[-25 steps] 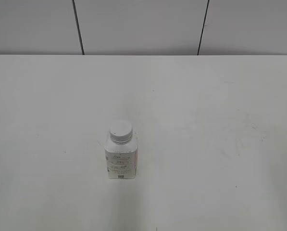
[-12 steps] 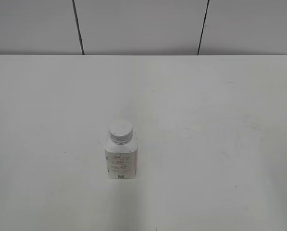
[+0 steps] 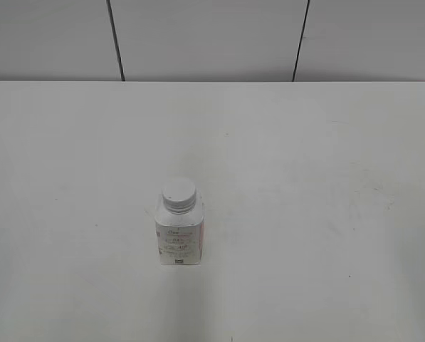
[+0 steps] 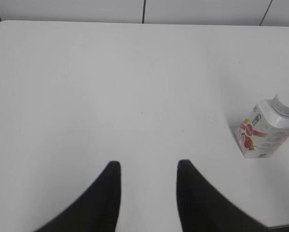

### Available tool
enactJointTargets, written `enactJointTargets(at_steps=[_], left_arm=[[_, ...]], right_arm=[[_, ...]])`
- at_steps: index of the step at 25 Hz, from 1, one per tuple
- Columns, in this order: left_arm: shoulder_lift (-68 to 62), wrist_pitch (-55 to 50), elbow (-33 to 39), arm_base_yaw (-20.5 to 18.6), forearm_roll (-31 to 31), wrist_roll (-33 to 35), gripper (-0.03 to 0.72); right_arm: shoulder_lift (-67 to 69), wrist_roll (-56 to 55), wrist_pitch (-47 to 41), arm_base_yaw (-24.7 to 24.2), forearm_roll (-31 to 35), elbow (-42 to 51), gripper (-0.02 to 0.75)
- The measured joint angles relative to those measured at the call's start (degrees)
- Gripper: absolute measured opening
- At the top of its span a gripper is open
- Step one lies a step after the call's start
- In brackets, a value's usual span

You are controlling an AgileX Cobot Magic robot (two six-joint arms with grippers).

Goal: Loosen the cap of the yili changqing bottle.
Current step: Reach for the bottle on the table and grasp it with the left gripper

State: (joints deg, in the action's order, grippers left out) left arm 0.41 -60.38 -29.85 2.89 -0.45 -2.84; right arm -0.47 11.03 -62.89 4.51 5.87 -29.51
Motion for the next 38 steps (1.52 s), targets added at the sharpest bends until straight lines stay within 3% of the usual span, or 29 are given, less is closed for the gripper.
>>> enactJointTargets(at_steps=[7, 10, 16, 24, 33, 38], left_arm=[[0.0, 4.3, -0.9, 0.0, 0.4, 0.0, 0.456], [0.0, 9.1, -0.9, 0.0, 1.1, 0.0, 0.491], [0.0, 23.4, 1.7, 0.0, 5.4, 0.0, 0.491], [0.0, 45.5, 12.0, 0.0, 9.0, 0.0, 0.491], [-0.2, 48.8, 14.2, 0.0, 9.2, 0.0, 0.48], [-6.7, 50.5, 14.2, 0.0, 9.2, 0.0, 0.468]], right_arm=[[0.0, 0.0, 0.0, 0.0, 0.0, 0.0, 0.587], [0.0, 0.0, 0.0, 0.0, 0.0, 0.0, 0.587], [0.0, 0.0, 0.0, 0.0, 0.0, 0.0, 0.587], [0.0, 0.0, 0.0, 0.0, 0.0, 0.0, 0.587], [0.0, 0.0, 0.0, 0.0, 0.0, 0.0, 0.587], [0.0, 0.0, 0.0, 0.0, 0.0, 0.0, 0.587]])
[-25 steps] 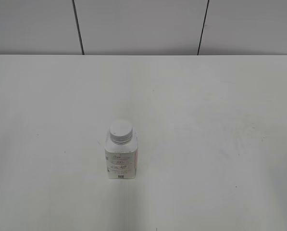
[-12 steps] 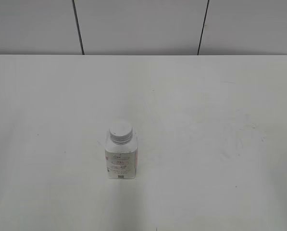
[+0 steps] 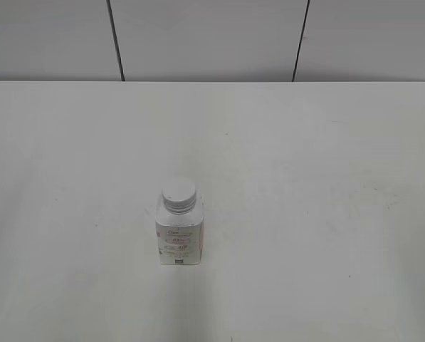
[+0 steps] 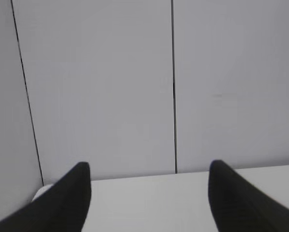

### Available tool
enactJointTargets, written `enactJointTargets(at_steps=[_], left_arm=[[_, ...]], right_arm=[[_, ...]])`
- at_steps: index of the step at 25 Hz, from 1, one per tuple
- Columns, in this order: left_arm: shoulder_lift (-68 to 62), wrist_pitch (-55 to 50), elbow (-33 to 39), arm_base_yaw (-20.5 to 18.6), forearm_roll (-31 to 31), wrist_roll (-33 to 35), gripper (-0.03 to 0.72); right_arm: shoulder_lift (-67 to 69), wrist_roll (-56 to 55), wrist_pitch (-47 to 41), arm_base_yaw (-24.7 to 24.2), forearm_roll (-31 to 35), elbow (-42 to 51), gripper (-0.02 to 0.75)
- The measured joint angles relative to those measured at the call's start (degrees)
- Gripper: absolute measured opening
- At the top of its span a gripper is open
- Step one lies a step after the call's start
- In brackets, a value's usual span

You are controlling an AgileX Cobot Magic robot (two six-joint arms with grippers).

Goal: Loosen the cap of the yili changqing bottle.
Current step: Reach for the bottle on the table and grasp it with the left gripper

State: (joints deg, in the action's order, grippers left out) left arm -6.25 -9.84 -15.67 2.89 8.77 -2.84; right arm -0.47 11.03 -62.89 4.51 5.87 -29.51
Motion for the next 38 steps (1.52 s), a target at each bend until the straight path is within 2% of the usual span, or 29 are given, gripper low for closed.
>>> enactJointTargets(at_steps=[11, 18, 21, 24, 31, 38], left_arm=[[-25.9, 20.0, 0.0, 0.0, 1.0, 0.0, 0.445], [-40.7, 32.5, 0.0, 0.4, 8.4, -0.3, 0.428], [-48.9, 39.2, 0.0, 0.6, 14.4, -4.8, 0.428], [-55.5, 49.9, 0.0, 0.4, 23.1, -9.5, 0.426], [-73.6, 73.8, 0.0, -3.2, 41.3, -17.5, 0.415], [-83.6, 78.4, 0.0, -4.0, 51.1, -18.4, 0.407]], right_arm=[[0.0, 0.0, 0.0, 0.0, 0.0, 0.0, 0.587], [0.0, 0.0, 0.0, 0.0, 0.0, 0.0, 0.587], [0.0, 0.0, 0.0, 0.0, 0.0, 0.0, 0.587], [0.0, 0.0, 0.0, 0.0, 0.0, 0.0, 0.587], [0.0, 0.0, 0.0, 0.0, 0.0, 0.0, 0.587], [0.0, 0.0, 0.0, 0.0, 0.0, 0.0, 0.587]])
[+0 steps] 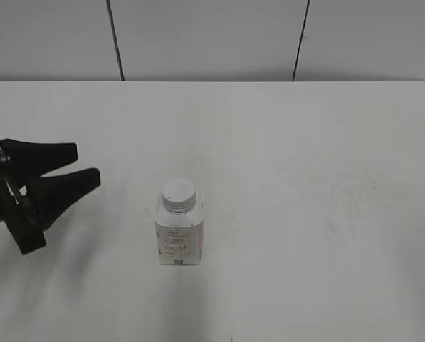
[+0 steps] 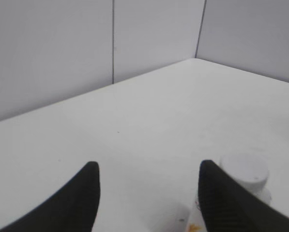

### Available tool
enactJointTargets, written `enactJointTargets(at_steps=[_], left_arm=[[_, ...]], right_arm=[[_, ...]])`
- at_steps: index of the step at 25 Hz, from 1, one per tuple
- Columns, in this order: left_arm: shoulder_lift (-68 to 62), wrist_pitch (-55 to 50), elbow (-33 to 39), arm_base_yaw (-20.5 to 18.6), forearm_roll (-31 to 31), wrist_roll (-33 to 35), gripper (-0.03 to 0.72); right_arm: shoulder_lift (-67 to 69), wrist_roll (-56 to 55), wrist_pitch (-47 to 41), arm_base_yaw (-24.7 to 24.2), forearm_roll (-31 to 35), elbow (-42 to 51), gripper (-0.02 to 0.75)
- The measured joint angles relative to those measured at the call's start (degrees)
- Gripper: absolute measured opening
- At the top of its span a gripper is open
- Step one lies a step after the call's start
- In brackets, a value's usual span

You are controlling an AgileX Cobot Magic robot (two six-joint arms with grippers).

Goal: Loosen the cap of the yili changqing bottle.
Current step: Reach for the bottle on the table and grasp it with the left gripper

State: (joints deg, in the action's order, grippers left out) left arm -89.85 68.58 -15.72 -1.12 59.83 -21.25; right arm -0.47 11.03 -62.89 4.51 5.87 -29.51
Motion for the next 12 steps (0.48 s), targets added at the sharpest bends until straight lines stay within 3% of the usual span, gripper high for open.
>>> enactJointTargets(at_steps=[2, 4, 6, 12], left_arm=[[-0.7, -0.1, -0.1, 0.0, 1.4, 0.0, 0.407], [-2.9, -1.6, -0.8, 0.0, 8.9, 0.0, 0.407], [-4.5, -2.0, -1.5, 0.0, 12.3, 0.0, 0.406], [-10.9, -2.2, -6.5, 0.1, 17.0, 0.0, 0.451]], right_arm=[[0.0, 0.0, 0.0, 0.0, 0.0, 0.0, 0.587], [0.0, 0.0, 0.0, 0.0, 0.0, 0.0, 0.587], [0.0, 0.0, 0.0, 0.0, 0.0, 0.0, 0.587], [0.0, 0.0, 0.0, 0.0, 0.0, 0.0, 0.587]])
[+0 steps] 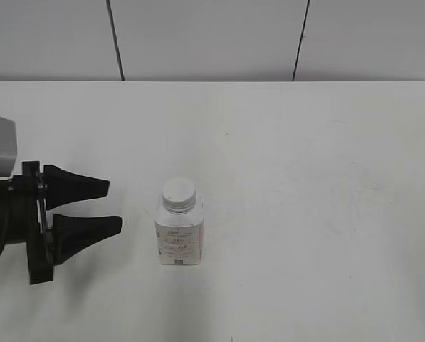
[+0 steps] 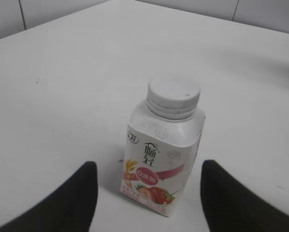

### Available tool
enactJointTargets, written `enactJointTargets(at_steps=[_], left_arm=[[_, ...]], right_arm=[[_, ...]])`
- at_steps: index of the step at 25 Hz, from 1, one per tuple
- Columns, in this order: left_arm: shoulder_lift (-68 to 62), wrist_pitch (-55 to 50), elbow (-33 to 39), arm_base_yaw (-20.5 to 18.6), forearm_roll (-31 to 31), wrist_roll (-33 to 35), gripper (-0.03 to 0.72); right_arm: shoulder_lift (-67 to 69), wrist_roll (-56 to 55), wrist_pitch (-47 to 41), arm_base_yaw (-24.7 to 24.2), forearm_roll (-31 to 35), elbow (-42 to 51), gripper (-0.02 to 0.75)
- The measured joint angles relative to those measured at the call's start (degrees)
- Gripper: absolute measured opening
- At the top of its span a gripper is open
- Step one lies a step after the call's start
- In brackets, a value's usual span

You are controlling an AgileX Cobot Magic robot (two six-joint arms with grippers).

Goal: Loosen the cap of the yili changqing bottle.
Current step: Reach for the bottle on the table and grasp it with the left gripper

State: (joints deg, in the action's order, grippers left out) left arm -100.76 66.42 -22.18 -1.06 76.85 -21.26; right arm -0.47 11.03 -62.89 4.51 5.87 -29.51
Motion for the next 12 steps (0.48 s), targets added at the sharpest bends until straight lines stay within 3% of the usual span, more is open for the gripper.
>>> enactJointTargets(at_steps=[5, 12], left_arm=[[-3.1, 0.0, -4.4, 1.1, 1.7, -0.1, 0.503], [-9.1, 0.7, -9.8, 3.8, 6.3, -0.2, 0.512]], right_arm=[[0.0, 0.0, 0.0, 0.0, 0.0, 0.0, 0.587], [0.0, 0.0, 0.0, 0.0, 0.0, 0.0, 0.587]])
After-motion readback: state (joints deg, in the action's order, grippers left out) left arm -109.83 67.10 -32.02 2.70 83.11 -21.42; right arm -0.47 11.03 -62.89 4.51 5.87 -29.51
